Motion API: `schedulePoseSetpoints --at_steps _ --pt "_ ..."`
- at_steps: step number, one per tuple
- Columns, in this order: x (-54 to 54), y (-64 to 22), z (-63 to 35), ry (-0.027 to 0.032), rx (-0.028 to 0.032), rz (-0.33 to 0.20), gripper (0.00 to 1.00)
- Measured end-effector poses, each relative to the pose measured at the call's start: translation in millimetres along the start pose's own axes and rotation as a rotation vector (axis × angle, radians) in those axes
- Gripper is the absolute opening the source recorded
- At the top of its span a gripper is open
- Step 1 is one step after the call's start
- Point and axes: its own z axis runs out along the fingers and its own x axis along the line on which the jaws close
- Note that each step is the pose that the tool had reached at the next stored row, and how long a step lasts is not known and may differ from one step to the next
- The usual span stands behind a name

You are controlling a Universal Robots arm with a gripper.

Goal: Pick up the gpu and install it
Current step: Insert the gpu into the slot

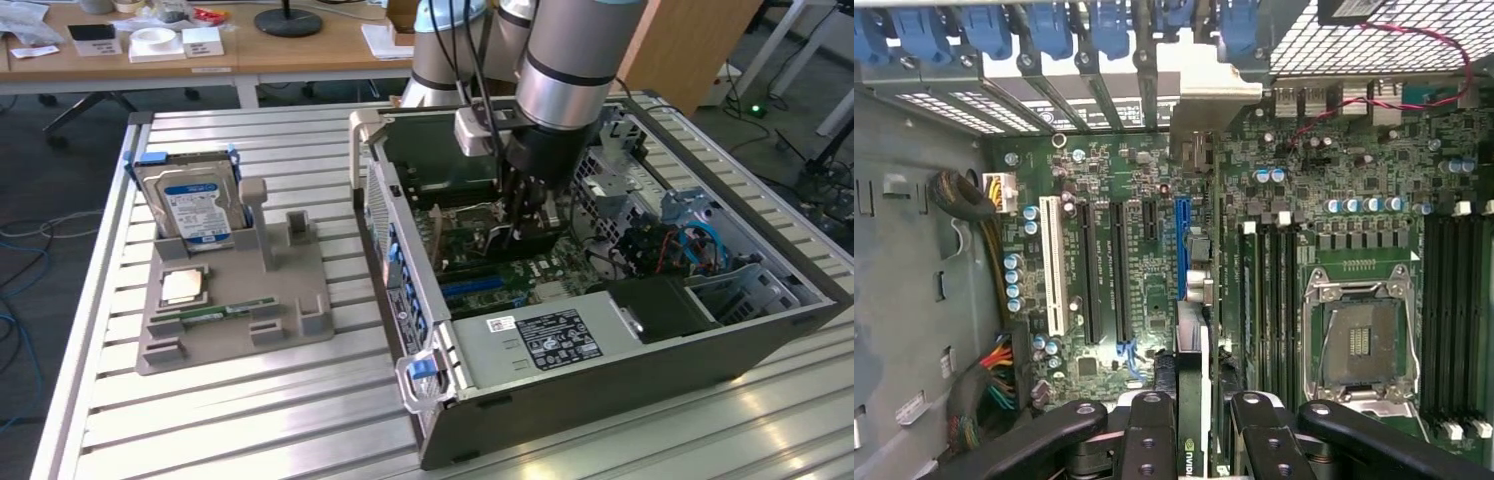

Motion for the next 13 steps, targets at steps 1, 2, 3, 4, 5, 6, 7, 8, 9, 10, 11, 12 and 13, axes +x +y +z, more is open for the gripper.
schedulePoseSetpoints --at_steps 1,2,3,4,5,6,7,8,9,10,11,12,13 --pt "0.8 0.1 0.8 0.0000 0.0000 0.000 0.26" --pt "1.5 0.4 1.6 0.0001 0.0000 0.000 0.26" --pt "2.2 0.6 2.5 0.0000 0.0000 0.000 0.26" --pt "2.7 1.0 3.4 0.0000 0.0000 0.000 0.26" --pt "3.2 1.4 4.2 0.0001 0.0000 0.000 0.26" --pt "3.6 1.8 5.1 0.0000 0.0000 0.000 0.26" --pt "3.8 2.1 5.9 0.0000 0.0000 0.000 0.26" --pt "4.0 2.4 6.5 0.0001 -0.0003 0.000 0.26" --pt "4.2 2.8 7.2 0.0001 -0.0003 0.000 0.26" --pt "4.5 3.1 8.1 0.0000 -0.0004 0.000 0.26" --pt "4.6 3.4 8.9 0.0000 -0.0005 0.000 0.26" --pt "4.6 4.0 9.7 0.0001 -0.0006 0.000 0.26" --pt "4.7 4.6 10.6 0.0000 -0.0006 0.000 0.26"
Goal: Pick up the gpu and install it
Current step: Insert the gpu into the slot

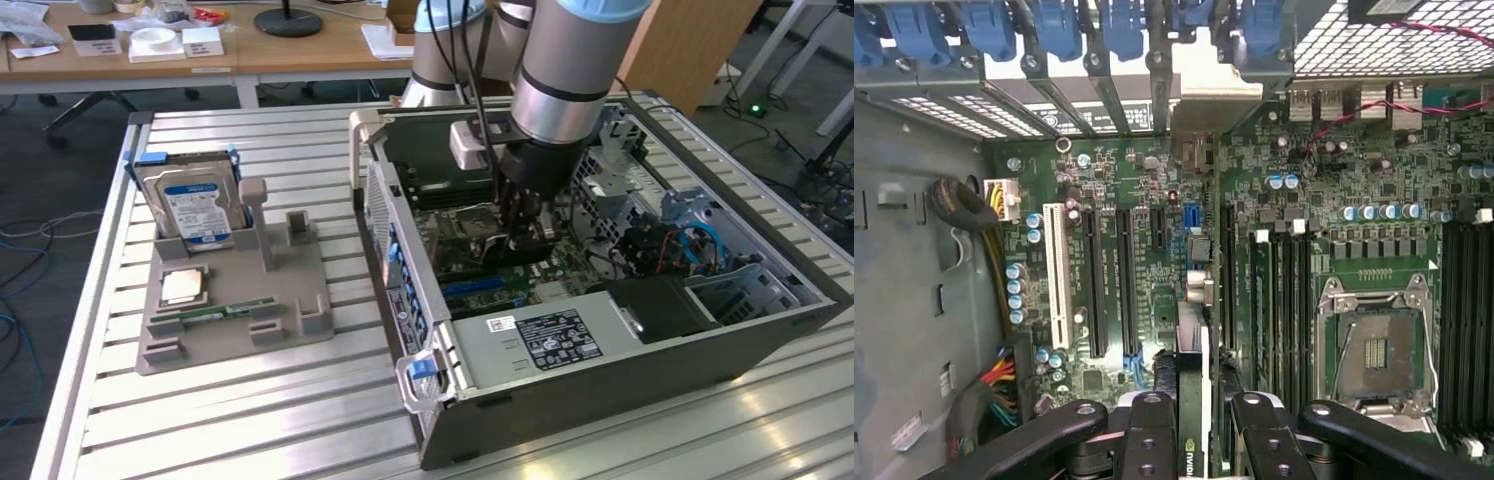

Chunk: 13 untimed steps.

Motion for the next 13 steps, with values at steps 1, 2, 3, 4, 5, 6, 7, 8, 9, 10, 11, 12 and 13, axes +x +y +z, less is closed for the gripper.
schedulePoseSetpoints --at_steps 1,2,3,4,5,6,7,8,9,10,11,12,13 --pt "0.1 0.7 0.7 0.0000 0.0000 0.000 0.26" --pt "0.2 1.5 1.4 0.0000 0.0000 0.000 0.26" --pt "0.2 2.4 2.0 0.0001 0.0000 0.000 0.26" --pt "0.4 3.3 2.4 0.0003 0.0000 0.000 0.26" --pt "0.4 4.0 2.8 0.0002 -0.0001 0.000 0.26" --pt "0.4 4.2 2.9 0.0002 -0.0001 0.000 0.26" --pt "0.4 4.2 3.0 0.0002 0.0000 0.000 0.26" --pt "0.4 4.2 3.0 0.0003 -0.0001 0.000 0.26" --pt "0.4 4.8 3.3 0.0001 0.0000 0.000 0.26" --pt "0.5 5.5 3.5 0.0000 0.0000 0.000 0.26" --pt "0.5 6.4 3.7 -0.0001 0.0001 0.000 0.26" --pt "0.6 7.1 3.9 0.0000 0.0001 0.000 0.26" --pt "0.6 7.6 4.0 0.0001 -0.0001 0.000 0.26"
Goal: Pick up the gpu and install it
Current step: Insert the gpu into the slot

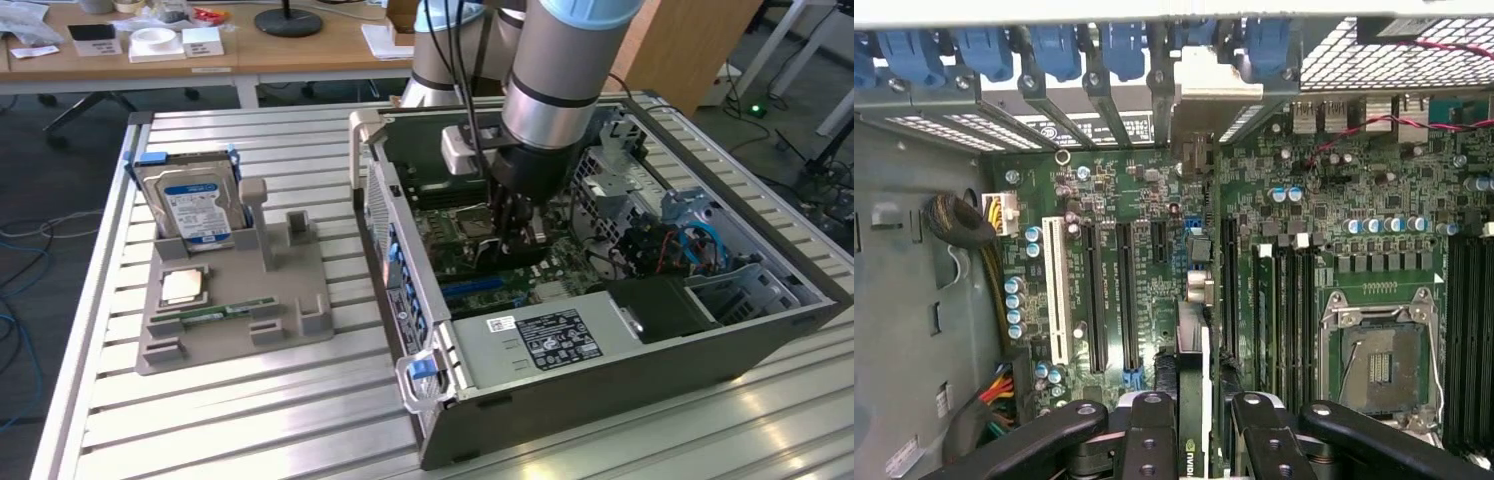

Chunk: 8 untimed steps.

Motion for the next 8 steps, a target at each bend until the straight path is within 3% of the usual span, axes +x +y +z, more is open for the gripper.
schedulePoseSetpoints --at_steps 8 --pt "1.1 3.9 0.9 0.0000 0.0000 0.000 0.26"
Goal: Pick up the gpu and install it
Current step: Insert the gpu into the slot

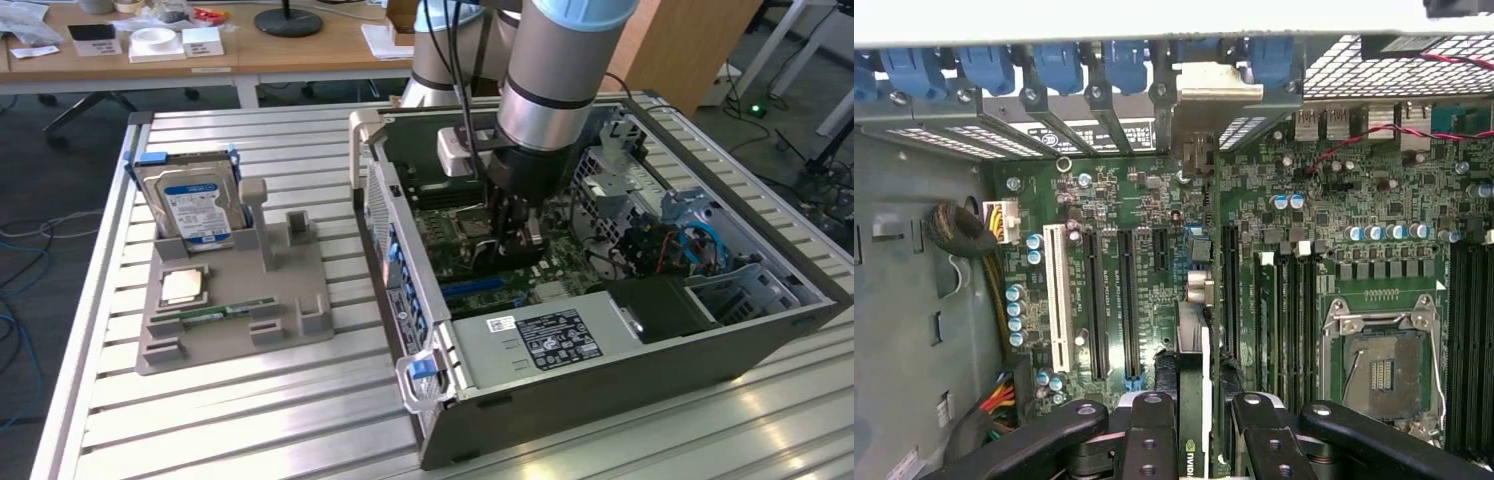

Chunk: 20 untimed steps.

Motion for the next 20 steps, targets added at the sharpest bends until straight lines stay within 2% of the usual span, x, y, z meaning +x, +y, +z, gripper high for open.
schedulePoseSetpoints --at_steps 20 --pt "1.0 1.8 14.3 -0.0002 -0.0002 -0.004 0.26"
